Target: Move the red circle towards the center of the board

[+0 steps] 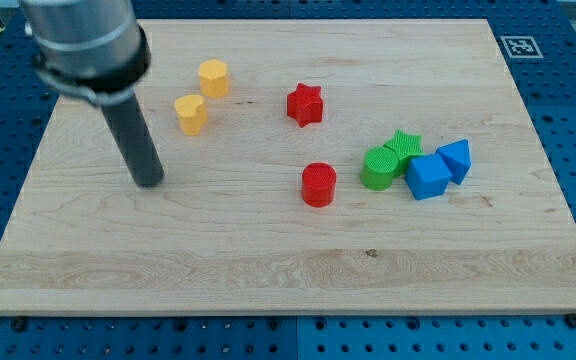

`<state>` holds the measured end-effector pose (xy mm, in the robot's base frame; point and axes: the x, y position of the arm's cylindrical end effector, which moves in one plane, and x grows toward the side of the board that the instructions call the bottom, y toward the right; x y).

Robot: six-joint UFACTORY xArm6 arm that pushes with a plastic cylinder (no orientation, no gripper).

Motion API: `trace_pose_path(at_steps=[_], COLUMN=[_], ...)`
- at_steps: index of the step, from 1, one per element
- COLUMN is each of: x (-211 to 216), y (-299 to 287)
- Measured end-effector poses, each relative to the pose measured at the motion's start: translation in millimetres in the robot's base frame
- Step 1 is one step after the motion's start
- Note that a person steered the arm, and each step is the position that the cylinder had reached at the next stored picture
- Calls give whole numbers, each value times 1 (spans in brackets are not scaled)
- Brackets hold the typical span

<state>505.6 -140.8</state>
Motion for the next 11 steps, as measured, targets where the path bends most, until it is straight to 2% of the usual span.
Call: trace_pose_path(at_steps=[1,2,3,6,8,11], x=[32,34,31,28,21,-3], y=[81,183,225,183,219,153])
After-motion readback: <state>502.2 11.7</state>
